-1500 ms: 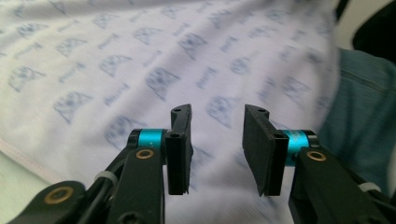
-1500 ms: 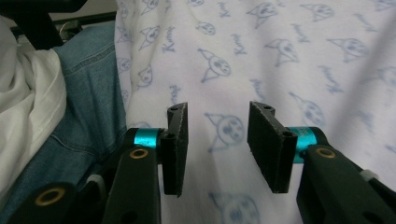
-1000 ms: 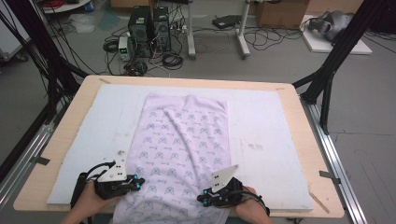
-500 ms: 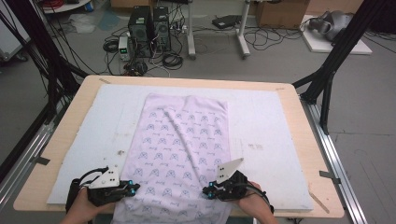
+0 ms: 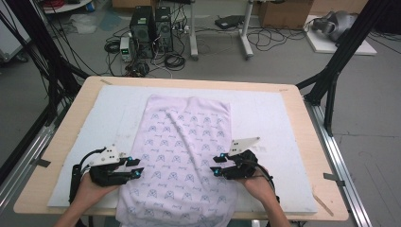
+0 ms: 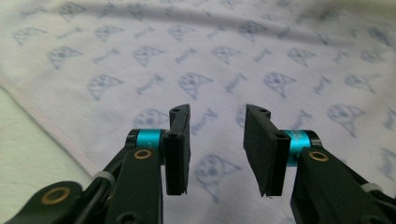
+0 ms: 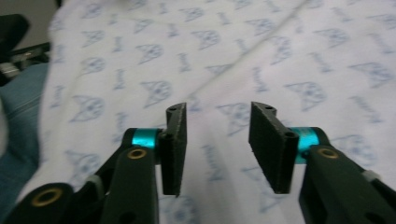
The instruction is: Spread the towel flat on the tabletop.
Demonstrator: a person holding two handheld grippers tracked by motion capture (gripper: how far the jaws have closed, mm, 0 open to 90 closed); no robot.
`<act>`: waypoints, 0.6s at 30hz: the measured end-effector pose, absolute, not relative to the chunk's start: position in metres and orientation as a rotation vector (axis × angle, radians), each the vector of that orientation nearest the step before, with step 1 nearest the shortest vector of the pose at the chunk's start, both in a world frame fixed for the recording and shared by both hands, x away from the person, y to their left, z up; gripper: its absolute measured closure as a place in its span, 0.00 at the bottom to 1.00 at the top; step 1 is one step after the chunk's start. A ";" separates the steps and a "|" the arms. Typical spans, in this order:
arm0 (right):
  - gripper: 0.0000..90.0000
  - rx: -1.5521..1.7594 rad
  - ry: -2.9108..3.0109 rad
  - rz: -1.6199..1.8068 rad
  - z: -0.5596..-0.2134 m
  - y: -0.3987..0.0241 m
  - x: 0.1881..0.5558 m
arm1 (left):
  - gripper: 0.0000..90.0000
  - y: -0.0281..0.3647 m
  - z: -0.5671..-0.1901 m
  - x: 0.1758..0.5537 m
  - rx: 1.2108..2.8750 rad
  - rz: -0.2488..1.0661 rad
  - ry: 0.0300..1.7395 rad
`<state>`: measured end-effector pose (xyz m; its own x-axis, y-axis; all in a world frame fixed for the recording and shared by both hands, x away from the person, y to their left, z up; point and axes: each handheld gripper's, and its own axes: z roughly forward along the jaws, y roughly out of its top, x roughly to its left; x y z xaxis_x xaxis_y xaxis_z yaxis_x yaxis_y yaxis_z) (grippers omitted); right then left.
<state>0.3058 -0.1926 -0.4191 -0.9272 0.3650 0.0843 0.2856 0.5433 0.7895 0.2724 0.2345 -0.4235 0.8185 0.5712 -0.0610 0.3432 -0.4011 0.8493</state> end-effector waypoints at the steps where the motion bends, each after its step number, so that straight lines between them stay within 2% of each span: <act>1: 0.59 0.577 2.670 1.347 -0.418 -0.193 0.309 | 0.64 0.235 -0.422 0.276 2.020 0.305 0.684; 6: 0.47 0.622 2.638 1.297 -0.413 -0.195 0.325 | 0.55 0.233 -0.417 0.291 2.020 0.347 0.721; 12: 0.40 0.659 2.602 1.266 -0.411 -0.197 0.341 | 0.47 0.229 -0.411 0.311 2.026 0.325 0.769; 18: 0.35 0.674 2.604 1.241 -0.402 -0.199 0.357 | 0.44 0.225 -0.406 0.329 2.026 0.326 0.794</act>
